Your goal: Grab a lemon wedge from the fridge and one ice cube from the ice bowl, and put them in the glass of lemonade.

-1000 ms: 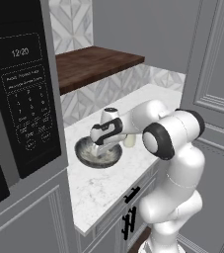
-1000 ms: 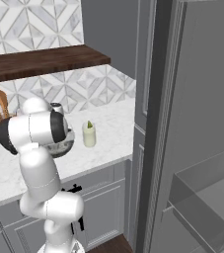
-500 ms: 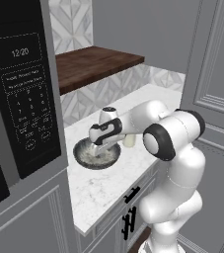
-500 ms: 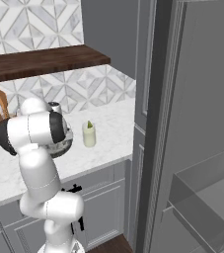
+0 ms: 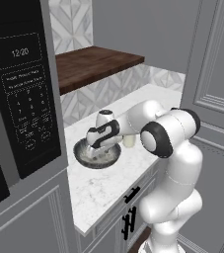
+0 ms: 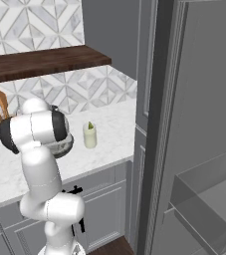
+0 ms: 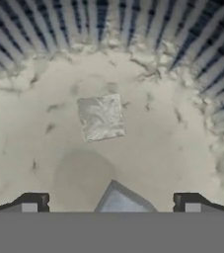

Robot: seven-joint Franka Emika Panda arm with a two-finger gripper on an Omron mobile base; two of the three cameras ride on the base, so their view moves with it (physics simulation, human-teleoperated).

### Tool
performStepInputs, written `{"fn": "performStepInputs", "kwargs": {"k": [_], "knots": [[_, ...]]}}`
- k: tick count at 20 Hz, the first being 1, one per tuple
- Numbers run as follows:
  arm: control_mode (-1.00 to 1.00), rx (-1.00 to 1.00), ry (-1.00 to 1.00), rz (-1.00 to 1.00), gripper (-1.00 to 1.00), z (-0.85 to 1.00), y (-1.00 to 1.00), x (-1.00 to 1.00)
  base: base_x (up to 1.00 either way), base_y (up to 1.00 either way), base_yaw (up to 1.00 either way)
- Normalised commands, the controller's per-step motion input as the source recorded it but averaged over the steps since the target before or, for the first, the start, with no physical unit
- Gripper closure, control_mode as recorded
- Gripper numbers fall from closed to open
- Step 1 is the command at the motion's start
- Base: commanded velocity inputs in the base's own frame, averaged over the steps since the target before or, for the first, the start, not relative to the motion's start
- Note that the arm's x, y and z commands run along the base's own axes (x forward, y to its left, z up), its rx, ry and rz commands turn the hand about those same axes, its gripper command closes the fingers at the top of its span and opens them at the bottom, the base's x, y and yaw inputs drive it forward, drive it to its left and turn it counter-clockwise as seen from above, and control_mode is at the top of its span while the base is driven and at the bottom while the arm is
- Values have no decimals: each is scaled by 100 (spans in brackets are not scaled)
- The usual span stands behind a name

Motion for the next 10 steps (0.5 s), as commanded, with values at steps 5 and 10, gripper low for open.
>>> {"fn": "performStepInputs", "kwargs": {"k": [5,10], "knots": [[-100,0,0,-1,-100,-1,-3,-24,0,0,0],[-100,0,0,-1,-100,-8,-6,1,0,0,0]]}}
